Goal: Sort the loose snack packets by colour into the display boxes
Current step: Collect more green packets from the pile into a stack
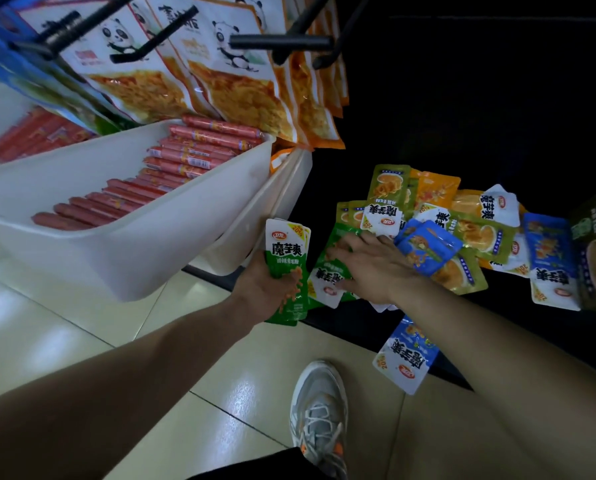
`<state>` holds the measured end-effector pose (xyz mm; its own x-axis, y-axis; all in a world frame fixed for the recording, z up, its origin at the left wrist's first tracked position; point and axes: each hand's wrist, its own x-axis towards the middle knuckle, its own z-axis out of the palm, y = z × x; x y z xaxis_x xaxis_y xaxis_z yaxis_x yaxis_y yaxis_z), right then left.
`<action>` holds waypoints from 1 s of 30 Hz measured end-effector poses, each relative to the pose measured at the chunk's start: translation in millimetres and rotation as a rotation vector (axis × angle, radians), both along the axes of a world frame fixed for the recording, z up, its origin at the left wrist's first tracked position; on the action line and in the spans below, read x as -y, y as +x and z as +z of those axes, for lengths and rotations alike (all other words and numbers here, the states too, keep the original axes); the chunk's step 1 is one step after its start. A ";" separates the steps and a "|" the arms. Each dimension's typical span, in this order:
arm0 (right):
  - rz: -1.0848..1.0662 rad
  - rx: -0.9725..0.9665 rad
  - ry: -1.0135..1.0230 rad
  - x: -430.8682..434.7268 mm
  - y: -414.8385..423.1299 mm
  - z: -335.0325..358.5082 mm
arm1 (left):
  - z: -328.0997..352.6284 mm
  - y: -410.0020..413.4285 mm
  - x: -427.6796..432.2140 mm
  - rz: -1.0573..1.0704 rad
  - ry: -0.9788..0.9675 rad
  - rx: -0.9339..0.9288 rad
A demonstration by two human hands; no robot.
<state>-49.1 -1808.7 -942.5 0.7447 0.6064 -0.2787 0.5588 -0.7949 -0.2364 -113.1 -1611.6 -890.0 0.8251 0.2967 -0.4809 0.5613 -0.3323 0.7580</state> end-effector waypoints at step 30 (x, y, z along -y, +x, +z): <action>-0.723 -0.593 0.799 30.1 -27.4 84.0 | 28.5 -19.6 7.1 -0.173 -0.256 0.089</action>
<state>-76.6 -1838.8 -858.5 0.8646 0.2626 -0.4283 -0.3099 -0.3924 -0.8660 -132.7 -1618.7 -861.6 0.8949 0.0267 -0.4455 0.4408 -0.2090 0.8729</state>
